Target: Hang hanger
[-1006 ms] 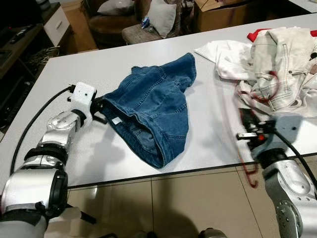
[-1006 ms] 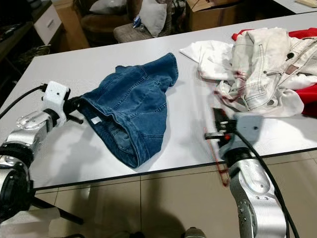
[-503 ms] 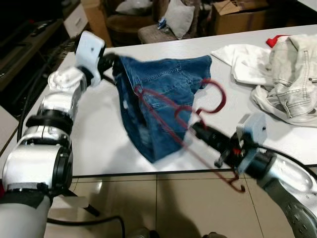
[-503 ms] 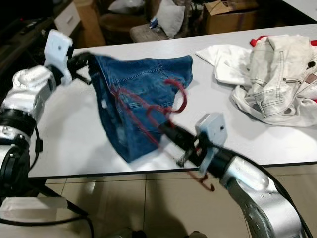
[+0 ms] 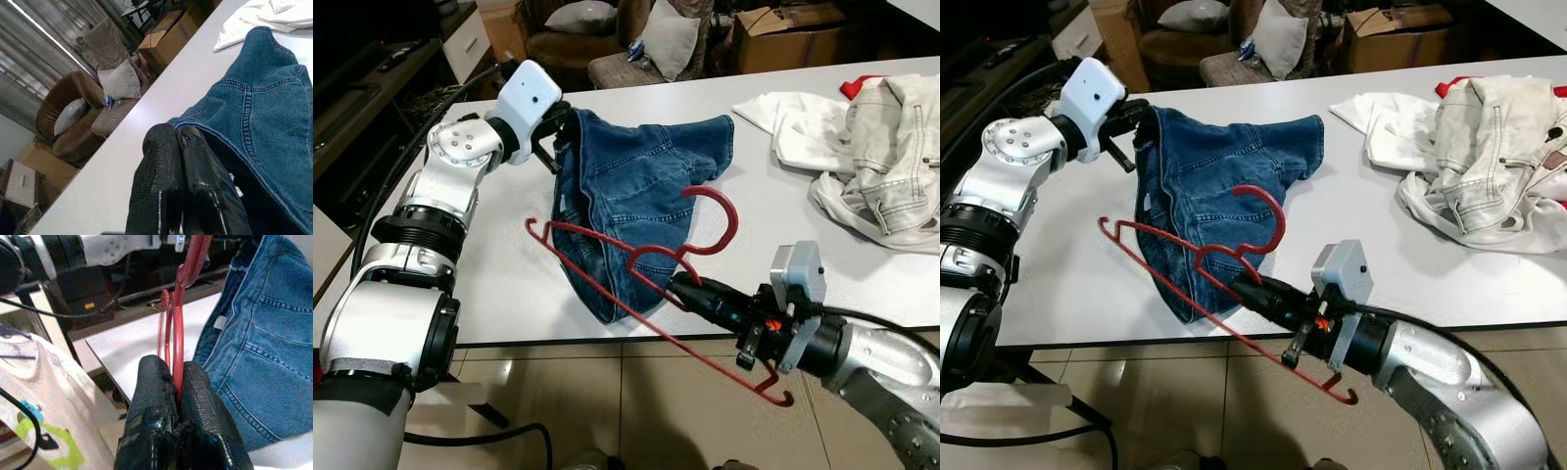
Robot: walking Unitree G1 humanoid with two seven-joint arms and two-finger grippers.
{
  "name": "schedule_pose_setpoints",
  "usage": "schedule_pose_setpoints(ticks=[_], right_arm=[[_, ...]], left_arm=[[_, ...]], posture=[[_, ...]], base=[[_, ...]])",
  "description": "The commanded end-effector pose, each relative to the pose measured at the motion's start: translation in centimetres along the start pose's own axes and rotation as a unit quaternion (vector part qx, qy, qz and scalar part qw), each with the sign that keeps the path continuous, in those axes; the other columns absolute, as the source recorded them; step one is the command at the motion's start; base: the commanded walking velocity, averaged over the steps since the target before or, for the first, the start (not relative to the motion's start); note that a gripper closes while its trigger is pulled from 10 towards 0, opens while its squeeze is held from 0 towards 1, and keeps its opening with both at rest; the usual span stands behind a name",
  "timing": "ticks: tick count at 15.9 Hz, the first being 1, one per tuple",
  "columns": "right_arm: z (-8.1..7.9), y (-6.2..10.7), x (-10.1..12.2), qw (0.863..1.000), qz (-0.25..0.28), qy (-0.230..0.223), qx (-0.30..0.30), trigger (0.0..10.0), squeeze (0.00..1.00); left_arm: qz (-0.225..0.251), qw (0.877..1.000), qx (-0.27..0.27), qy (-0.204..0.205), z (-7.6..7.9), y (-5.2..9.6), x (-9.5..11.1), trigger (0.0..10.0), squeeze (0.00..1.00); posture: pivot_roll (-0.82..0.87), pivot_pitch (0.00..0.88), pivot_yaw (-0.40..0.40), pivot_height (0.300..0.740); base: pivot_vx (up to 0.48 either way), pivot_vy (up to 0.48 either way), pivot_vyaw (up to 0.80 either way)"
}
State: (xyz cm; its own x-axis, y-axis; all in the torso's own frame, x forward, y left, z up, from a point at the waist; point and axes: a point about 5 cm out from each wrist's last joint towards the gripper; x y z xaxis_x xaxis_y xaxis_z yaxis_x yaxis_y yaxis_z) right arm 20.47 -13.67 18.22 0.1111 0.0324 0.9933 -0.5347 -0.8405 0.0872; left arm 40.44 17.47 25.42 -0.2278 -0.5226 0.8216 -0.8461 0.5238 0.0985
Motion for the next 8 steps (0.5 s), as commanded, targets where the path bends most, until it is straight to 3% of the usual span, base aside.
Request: schedule_pose_setpoints(ticks=[1,4,6,8], right_arm=[[0.8,0.0,-0.3,0.999,-0.025,0.009,-0.028,10.0,0.0],[4.0,0.2,-0.9,0.987,-0.062,0.036,-0.144,10.0,0.0],[5.6,0.6,-0.6,0.975,-0.059,0.043,-0.208,10.0,0.0],[6.2,0.8,0.0,0.971,-0.045,0.045,-0.231,10.0,0.0]], left_arm=[[-0.004,1.0,0.002,-0.022,-0.5,0.5,0.0,0.0,0.0],[-0.016,0.999,0.009,-0.042,-0.8,0.9,-0.4,0.0,0.0],[-0.031,0.998,0.012,-0.056,-1.0,1.3,-0.9,0.0,0.0],[-0.038,0.997,0.017,-0.058,-1.2,1.5,-1.2,0.0,0.0]], posture=[[-0.13,0.0,0.135,0.74],[-0.13,0.0,0.126,0.74],[-0.13,0.0,0.125,0.74],[-0.13,0.0,0.124,0.74]], base=[[0.0,0.0,0.0],[0.0,0.0,0.0],[0.0,0.0,0.0],[0.0,0.0,0.0]])
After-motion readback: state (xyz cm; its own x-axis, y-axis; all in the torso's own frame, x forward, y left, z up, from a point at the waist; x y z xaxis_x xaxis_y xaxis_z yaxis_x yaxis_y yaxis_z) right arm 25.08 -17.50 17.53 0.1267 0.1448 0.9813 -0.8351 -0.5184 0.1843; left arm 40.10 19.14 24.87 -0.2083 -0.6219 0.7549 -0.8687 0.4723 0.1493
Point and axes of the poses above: a point about 5 cm out from each wrist's last joint towards the gripper, its own y axis pointing back from the gripper into the wrist, its own x axis along the axis of the wrist's last joint, z = x × y, and after that the axes turned 1 degree about y, right-handed
